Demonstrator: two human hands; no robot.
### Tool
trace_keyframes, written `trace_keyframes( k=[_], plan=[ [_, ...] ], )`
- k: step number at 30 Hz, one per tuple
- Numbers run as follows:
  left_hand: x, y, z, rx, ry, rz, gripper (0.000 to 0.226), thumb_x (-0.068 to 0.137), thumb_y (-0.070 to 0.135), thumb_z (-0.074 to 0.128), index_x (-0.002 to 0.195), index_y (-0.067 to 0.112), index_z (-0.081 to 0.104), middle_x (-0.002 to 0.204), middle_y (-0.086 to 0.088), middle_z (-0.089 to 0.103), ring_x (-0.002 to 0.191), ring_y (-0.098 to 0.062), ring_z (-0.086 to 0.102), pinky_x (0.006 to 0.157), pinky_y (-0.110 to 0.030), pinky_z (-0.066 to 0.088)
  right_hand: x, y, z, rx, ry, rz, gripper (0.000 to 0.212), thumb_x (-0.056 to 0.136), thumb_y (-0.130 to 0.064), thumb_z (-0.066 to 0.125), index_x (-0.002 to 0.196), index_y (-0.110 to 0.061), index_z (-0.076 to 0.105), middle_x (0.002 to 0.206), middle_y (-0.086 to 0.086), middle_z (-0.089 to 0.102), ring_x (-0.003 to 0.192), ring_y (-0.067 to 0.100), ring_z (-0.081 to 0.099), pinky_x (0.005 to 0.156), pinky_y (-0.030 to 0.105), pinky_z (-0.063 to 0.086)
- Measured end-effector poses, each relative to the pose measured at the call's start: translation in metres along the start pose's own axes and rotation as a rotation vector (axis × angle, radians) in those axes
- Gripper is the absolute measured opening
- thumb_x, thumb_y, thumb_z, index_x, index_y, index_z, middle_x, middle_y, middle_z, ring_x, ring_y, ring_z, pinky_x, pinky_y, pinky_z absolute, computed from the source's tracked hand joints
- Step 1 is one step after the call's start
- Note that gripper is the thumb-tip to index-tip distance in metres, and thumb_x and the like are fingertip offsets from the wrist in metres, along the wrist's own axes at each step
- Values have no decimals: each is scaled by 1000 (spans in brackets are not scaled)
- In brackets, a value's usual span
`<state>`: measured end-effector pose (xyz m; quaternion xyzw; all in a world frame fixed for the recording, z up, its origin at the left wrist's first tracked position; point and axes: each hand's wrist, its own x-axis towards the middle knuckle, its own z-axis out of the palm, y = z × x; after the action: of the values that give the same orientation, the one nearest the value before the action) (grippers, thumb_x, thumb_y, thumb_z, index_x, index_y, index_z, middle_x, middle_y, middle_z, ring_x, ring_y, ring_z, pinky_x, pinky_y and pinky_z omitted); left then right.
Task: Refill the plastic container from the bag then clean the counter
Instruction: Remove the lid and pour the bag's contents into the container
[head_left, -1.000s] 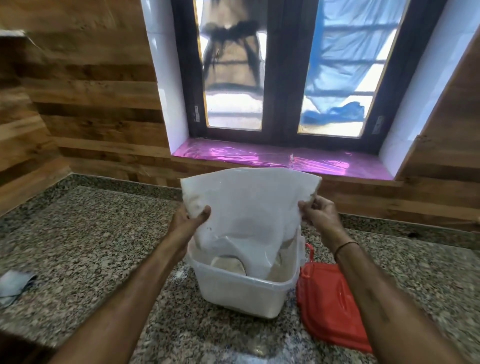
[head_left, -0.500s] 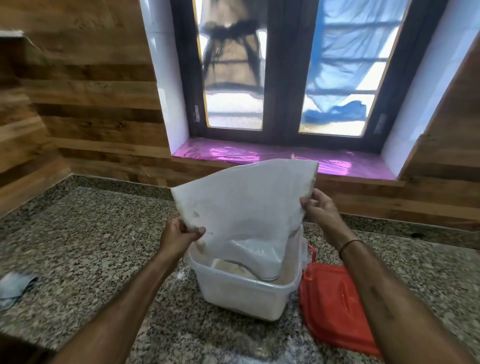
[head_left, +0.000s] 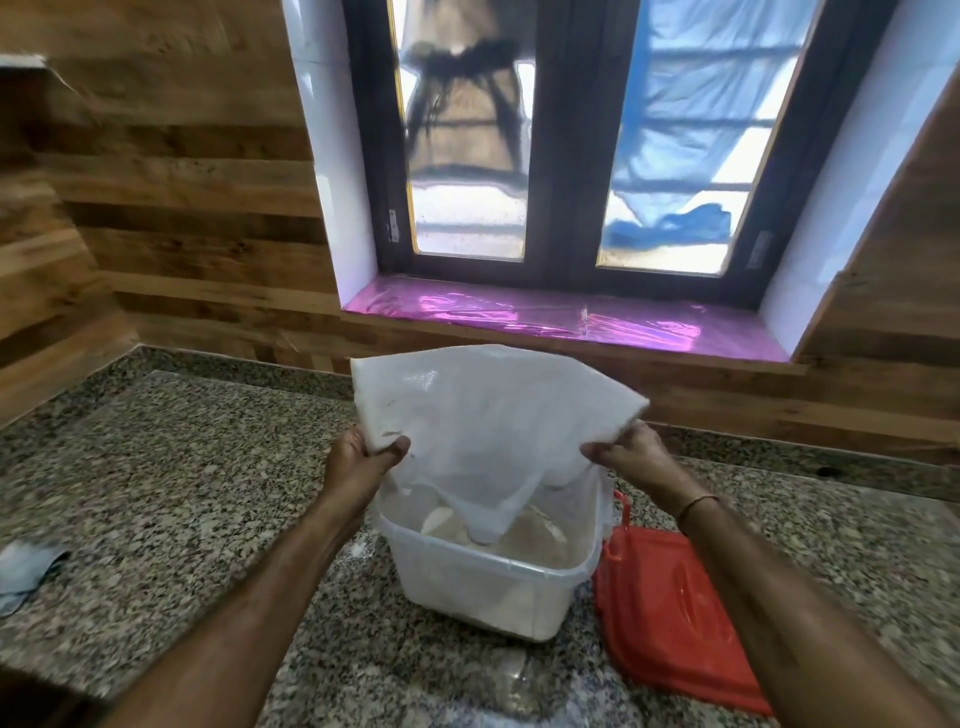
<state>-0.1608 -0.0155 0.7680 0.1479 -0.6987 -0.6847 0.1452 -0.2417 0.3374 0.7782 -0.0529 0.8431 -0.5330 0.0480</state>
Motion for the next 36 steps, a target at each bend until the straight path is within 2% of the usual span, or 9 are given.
trace_keyframes(
  k=[2,6,9,11,17,24,28,31,36],
  plan=[
    [3,0,-1,-12,-11,-18,20,90,7,76,110,7,73,96,-7,80,87,-24,76,68,-34,62,-1,0,0,-198,171,-38,37,73,-44,74,104,-24,73,103,-3,79,100,23,74,88,49,60],
    [8,4,-10,169,-121,-33,24,86,5,79,109,9,71,101,-6,79,94,-22,75,77,-38,61,2,-26,-3,66,241,-143,20,97,-27,63,116,-32,68,109,-4,76,102,22,73,86,51,62],
    [13,15,-14,129,-103,-52,20,89,1,74,105,13,72,101,-3,78,96,-19,73,72,-29,59,-2,-29,-2,317,-40,-104,27,103,-17,60,130,-15,61,121,2,72,116,25,69,88,36,62],
    [17,22,-17,55,-63,-52,20,93,2,70,109,14,71,102,-3,77,93,-18,73,64,-24,58,-5,-11,4,187,-207,-54,25,97,-15,69,122,-18,69,119,1,76,115,23,71,95,39,61],
    [18,18,-20,324,43,128,19,96,24,71,114,20,71,100,0,79,86,-21,77,71,-43,65,10,-12,-7,-195,235,-119,24,89,-51,56,102,-35,67,93,-9,78,86,17,75,76,50,63],
    [8,10,-6,227,-92,27,22,96,6,70,114,17,67,106,-9,78,92,-33,76,69,-48,65,-5,-16,-1,-36,11,-104,9,97,-2,63,103,-8,67,74,15,69,62,27,64,53,36,51],
    [11,8,-14,373,-27,113,20,95,16,71,115,19,71,96,-1,80,82,-22,77,64,-48,66,-7,-13,-11,18,172,-111,3,101,-12,58,99,-9,57,77,22,71,59,34,70,51,39,52],
    [11,13,-8,404,11,147,23,98,19,69,121,20,68,99,0,77,82,-19,76,56,-38,64,-16,-21,1,101,39,-81,11,104,-12,55,113,-11,49,85,20,69,68,36,72,54,37,55],
    [23,19,-7,283,-26,117,16,101,23,64,116,18,67,99,-4,78,85,-25,78,60,-41,64,-16,-20,1,11,59,-78,8,99,-5,62,102,-9,68,73,6,67,60,21,59,46,24,46]
  ],
)
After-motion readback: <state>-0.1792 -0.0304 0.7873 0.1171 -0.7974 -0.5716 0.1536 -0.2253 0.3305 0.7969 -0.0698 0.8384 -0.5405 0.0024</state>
